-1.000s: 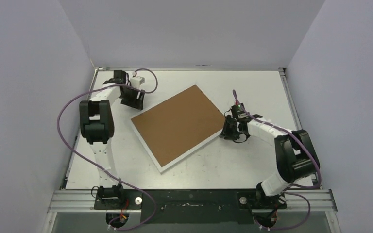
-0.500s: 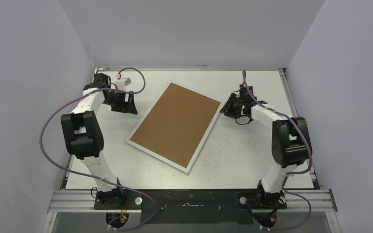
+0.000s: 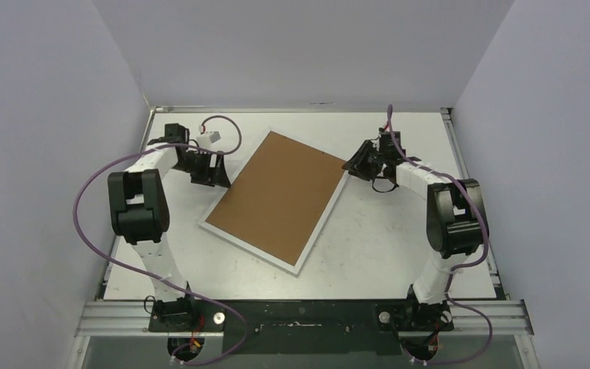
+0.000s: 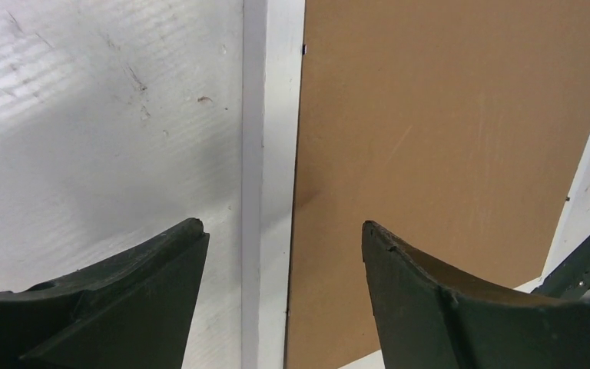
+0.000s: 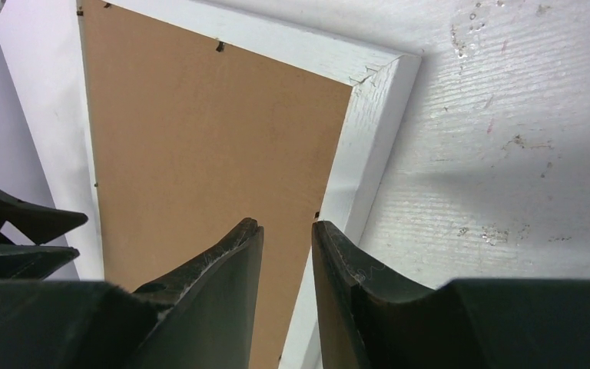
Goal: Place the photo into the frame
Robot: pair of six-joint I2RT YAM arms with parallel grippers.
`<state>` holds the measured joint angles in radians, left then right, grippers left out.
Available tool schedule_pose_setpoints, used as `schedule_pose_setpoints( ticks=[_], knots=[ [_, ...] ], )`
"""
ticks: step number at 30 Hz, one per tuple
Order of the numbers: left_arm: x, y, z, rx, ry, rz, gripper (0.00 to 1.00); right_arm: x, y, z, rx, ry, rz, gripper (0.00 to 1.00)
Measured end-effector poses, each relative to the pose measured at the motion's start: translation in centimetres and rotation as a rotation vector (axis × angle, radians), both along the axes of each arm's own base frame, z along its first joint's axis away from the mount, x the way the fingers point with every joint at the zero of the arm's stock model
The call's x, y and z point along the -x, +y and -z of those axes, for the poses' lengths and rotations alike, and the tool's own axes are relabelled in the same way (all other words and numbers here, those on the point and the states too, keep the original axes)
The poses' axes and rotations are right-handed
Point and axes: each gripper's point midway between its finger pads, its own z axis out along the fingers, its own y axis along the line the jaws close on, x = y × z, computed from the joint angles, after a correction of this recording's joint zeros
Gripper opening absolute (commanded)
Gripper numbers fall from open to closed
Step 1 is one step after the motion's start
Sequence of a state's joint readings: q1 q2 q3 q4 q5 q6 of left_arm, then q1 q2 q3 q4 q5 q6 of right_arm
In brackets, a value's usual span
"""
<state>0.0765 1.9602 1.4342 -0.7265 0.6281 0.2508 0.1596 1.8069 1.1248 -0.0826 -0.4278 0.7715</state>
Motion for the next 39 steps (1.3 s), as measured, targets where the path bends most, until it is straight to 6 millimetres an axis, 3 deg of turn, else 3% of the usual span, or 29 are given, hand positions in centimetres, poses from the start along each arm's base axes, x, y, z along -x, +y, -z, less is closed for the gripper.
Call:
schedule_pose_setpoints(
  ticks=[4,15,23,39],
  knots=[
    [0.9,-0.2,1.8,0.001,0.045,0.008,0.66,0.0,0.6,1.1,-0.014,0.027,0.000,0.31],
    [1.1,-1.4,2.6,-0.021,0.028,0.071,0.59,0.8,2.6,2.0,-0.030,0.054,-0.028,0.31],
    [1.7,-1.5,3.5,-0.056,0.036,0.091,0.56,1.5,2.5,2.8,-0.032,0.079,-0.026,0.31],
    [1.6,-1.6,3.8,-0.082,0.019,0.113,0.49,1.1,2.7,2.7,-0.059,0.054,-0.009,0.30]
  ],
)
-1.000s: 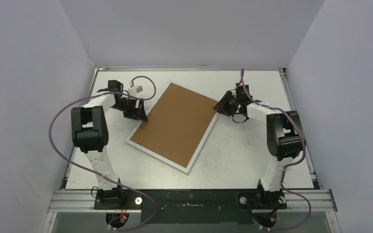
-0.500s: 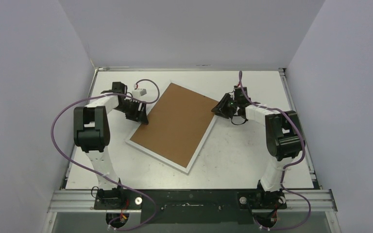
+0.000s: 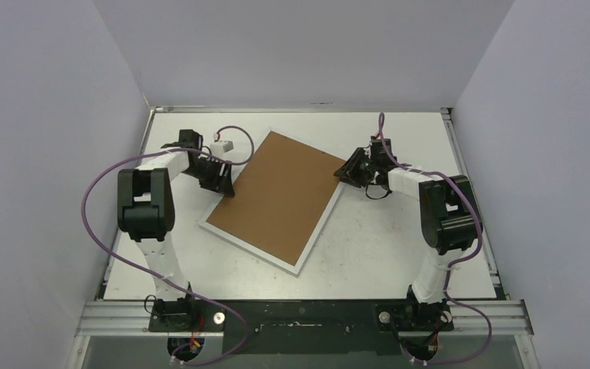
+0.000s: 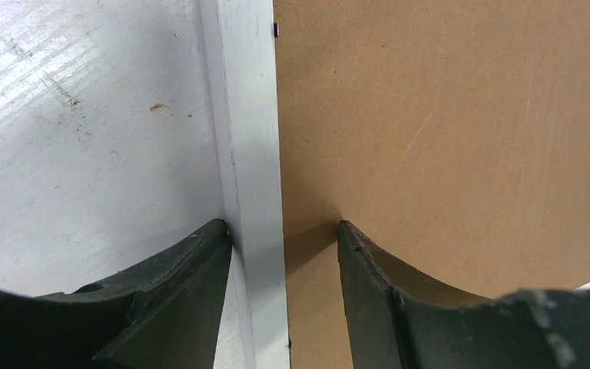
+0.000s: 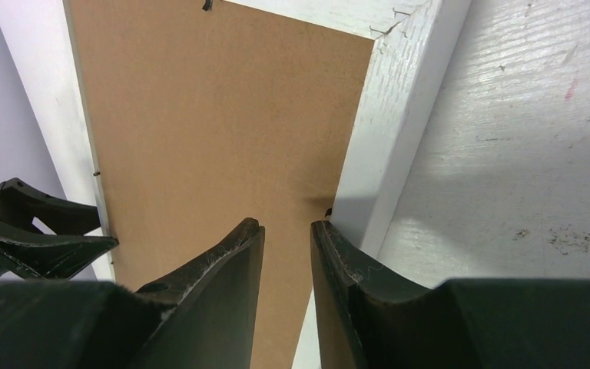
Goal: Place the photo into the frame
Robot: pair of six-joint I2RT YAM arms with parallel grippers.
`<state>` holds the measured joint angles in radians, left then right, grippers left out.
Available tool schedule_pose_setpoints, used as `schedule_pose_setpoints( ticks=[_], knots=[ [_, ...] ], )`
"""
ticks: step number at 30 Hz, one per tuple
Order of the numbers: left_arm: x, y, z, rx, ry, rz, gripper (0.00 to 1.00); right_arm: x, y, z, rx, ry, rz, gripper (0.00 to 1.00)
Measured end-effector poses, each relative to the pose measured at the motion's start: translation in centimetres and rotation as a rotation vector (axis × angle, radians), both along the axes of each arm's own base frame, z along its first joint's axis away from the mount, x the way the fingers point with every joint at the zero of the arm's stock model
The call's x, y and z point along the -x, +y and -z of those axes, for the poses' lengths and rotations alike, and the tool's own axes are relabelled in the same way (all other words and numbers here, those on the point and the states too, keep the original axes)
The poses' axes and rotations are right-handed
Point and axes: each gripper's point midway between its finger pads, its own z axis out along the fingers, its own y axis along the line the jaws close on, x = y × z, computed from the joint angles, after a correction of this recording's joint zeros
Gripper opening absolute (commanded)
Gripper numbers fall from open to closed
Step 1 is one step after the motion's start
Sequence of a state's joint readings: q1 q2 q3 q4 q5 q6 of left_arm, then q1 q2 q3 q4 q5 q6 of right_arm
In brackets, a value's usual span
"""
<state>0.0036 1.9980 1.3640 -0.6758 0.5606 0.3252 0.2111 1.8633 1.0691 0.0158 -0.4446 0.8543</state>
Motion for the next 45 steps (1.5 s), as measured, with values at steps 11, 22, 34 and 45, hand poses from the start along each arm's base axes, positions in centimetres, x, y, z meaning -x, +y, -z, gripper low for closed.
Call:
schedule_pose_setpoints(
  ticks=[11,22,34,45],
  knots=[
    [0.1,-0.8,0.0,-0.007,-0.010,0.032,0.44,-0.6,0.5,0.5,-0.035,-0.007,0.010,0.30],
    [0.0,-0.7,-0.1,-0.006,-0.013,0.035,0.43,-0.2,-0.1,0.2,-0.074,-0.012,0.014,0.30],
    [0.1,-0.8,-0.1,-0.002,-0.012,0.036,0.43,-0.2,-3.8,-0.4,-0.104,-0.021,0.087,0.29],
    [0.0,-0.8,-0.1,-0.002,-0.012,0.036,0.42,-0.1,-3.1,-0.7,-0.127,-0.027,0.076,0.29]
  ],
)
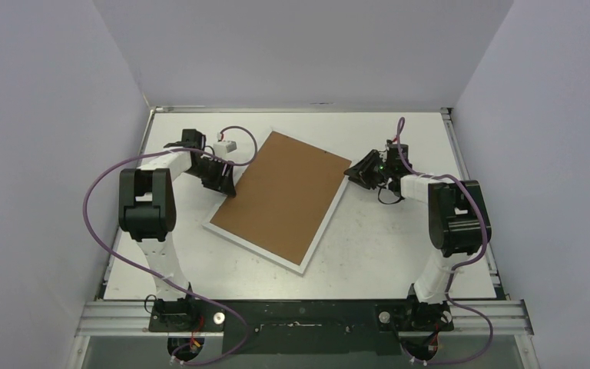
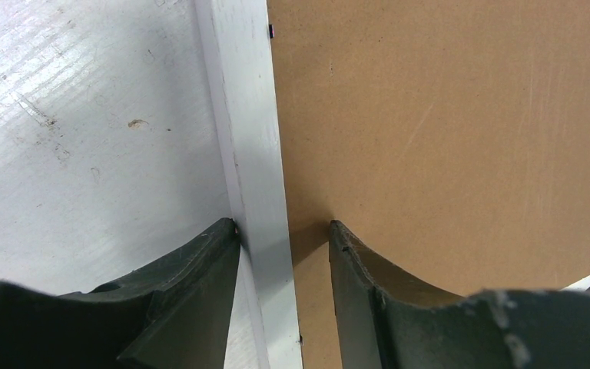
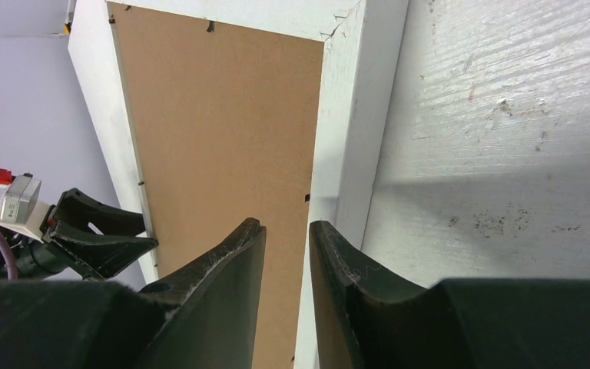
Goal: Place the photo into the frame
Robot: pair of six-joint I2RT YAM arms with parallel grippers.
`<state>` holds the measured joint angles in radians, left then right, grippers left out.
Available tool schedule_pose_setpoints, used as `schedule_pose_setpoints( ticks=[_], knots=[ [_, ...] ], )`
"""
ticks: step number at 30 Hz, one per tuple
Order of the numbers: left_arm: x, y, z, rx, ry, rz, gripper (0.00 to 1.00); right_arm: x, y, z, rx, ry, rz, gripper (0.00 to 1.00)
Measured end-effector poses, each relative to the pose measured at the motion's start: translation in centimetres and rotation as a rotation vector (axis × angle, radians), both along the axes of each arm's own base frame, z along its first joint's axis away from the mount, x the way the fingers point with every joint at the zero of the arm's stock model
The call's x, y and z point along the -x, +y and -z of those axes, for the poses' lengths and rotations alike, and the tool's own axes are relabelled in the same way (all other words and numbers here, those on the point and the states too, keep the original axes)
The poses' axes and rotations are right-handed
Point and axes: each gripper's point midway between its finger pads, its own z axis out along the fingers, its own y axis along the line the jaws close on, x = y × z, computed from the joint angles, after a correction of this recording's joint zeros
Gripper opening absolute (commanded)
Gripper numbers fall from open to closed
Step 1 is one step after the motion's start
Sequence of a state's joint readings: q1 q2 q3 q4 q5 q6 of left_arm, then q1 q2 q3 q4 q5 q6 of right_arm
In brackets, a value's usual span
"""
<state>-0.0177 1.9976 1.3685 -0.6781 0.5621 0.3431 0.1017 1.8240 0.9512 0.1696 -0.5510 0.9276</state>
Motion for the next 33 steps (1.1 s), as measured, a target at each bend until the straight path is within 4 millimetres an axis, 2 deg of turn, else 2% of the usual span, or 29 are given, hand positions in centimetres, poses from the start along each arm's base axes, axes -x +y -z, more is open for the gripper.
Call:
schedule_pose_setpoints(
  ticks=[17,33],
  knots=[
    [0.0,0.0,-0.1,-0.001,-0.001,0.000,0.40,0.1,1.2,0.8,-0.010,0.005,-0.026,0.29],
    [-0.1,0.1,-0.2,-0.004,-0.004,0.006,0.39,-0.7,0.9,0.8,-0.006,-0.011,0.011,0.28]
  ],
)
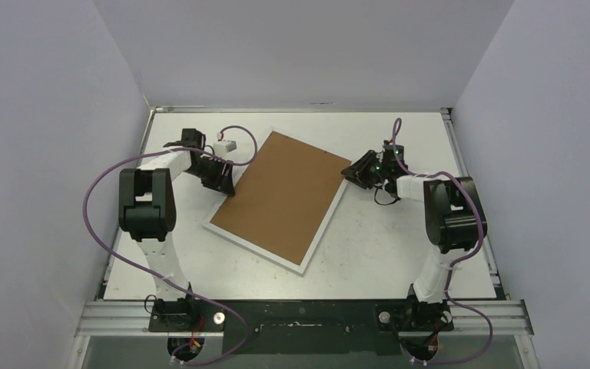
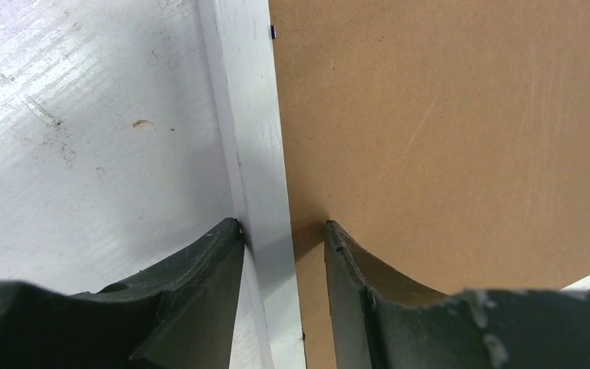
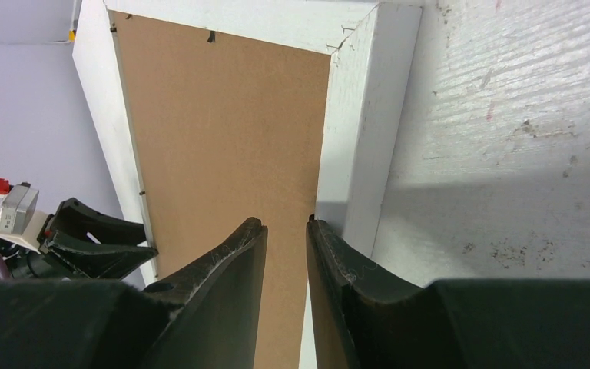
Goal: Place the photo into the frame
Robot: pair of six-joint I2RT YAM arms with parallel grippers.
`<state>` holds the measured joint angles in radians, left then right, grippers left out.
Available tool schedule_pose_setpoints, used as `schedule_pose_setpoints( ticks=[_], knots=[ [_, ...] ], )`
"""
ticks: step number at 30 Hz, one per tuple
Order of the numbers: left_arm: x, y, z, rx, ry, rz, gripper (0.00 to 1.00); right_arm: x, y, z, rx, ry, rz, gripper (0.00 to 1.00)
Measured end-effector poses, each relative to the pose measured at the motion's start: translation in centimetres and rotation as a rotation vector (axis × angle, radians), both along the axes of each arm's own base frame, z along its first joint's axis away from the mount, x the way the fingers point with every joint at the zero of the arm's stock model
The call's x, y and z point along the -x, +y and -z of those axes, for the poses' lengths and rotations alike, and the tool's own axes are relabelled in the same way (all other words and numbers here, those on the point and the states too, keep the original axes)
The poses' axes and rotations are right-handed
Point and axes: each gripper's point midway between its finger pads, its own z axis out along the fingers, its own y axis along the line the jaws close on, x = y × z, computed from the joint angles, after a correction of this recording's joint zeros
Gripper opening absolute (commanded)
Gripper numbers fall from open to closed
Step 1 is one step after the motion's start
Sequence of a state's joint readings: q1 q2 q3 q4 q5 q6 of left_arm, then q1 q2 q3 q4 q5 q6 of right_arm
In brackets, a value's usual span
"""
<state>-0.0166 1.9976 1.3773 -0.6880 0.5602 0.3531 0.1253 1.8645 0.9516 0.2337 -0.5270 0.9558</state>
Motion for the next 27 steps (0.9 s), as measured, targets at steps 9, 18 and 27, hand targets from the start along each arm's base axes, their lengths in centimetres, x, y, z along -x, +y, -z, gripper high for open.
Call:
schedule_pose_setpoints(
  ticks=[9,18,27],
  knots=[
    [-0.03,0.07,-0.05,-0.003,-0.003,0.004,0.38,-0.40,0.77,0.12,-0.019,-0.017,-0.007,0.28],
    [0.02,0.09,-0.06,-0.004,0.000,0.005,0.38,-0.55,0.84,0.06,-0.027,-0.022,-0.004,0.28],
    [0.02,0.17,-0.07,-0.003,0.001,0.002,0.37,-0.21,0.66,0.15,-0.051,-0.020,-0.009,0.28]
  ],
)
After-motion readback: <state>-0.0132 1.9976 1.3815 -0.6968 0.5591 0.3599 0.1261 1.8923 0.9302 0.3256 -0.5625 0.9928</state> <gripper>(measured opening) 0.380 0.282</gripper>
